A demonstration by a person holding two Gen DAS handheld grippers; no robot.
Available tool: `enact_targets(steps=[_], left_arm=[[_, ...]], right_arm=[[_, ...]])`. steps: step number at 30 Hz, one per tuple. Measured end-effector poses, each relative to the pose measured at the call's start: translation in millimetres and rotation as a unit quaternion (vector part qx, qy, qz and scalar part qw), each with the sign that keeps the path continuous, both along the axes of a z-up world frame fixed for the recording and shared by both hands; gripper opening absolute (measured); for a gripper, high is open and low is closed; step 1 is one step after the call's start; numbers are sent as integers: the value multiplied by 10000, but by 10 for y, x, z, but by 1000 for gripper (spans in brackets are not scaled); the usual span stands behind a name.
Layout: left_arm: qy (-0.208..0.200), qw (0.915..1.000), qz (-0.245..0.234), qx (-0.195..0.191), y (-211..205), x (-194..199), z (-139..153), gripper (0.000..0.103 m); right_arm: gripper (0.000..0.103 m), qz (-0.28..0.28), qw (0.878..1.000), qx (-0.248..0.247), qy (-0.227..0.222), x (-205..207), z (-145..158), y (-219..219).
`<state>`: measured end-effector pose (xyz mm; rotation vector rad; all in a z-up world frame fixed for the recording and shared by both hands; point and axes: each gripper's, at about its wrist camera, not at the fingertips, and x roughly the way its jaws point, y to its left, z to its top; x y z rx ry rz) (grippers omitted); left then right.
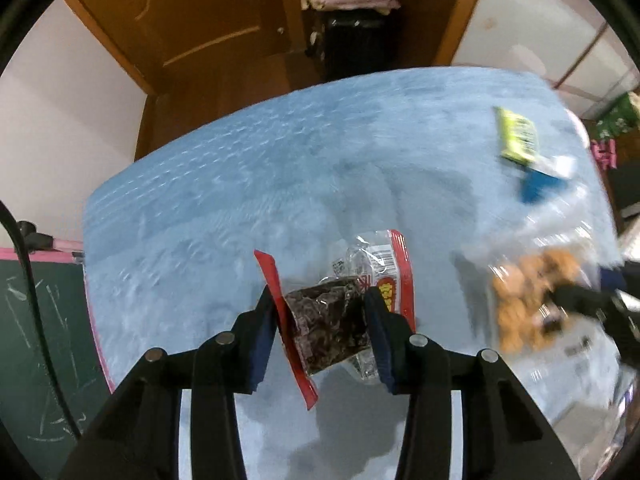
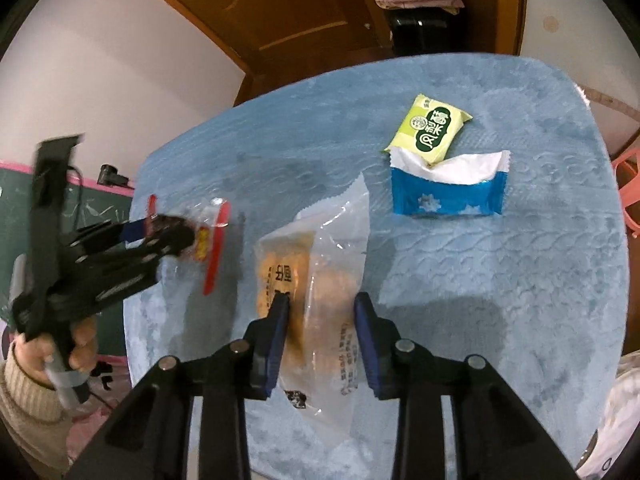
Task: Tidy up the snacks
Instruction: 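Grasp the red-edged dark snack pack with the left tool while the right tool grasps the cookie bag, then carry both held packs over the white tray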
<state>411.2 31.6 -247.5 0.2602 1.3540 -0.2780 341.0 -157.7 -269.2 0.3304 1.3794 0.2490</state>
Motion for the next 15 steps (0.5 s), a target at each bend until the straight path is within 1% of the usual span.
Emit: enact_targets(steps=[3,4,6,10,11,12,13,15], left_arm=[[-159,9996,-169,-160,82,-316,390,41],[-228,9990,-269,-258,98,-492,579,41],[-314,9982,-369,-346,155,-685,817,42],[-425,9953,-683,-540,129,-1356,1288,42],[-445,9946,-739,-581,139,-1500,1375,42],[-468,9937,-801,-622,131,-1638,1444,42],[-544,9925,-889,-645,102,-1840,1530,42],[-657,9912,-980,-600,82,-2096,1626,42]], right_arm=[[34,-35,9999,73,-137,-145,237,-39],[34,-58,9998,90,-176,-188,294,-37],[34,-121,9993,132,-329,-347,512,-54],[34,-225,9971,231,-682,-826,1004,-68],[34,-235,9963,210,-799,-1010,1162,-60],[34,-250,9957,188,-867,-1140,1243,-64],[34,-282,9948,148,-966,-1350,1389,-77],[34,-369,9933,91,-1091,-1670,1584,-81]])
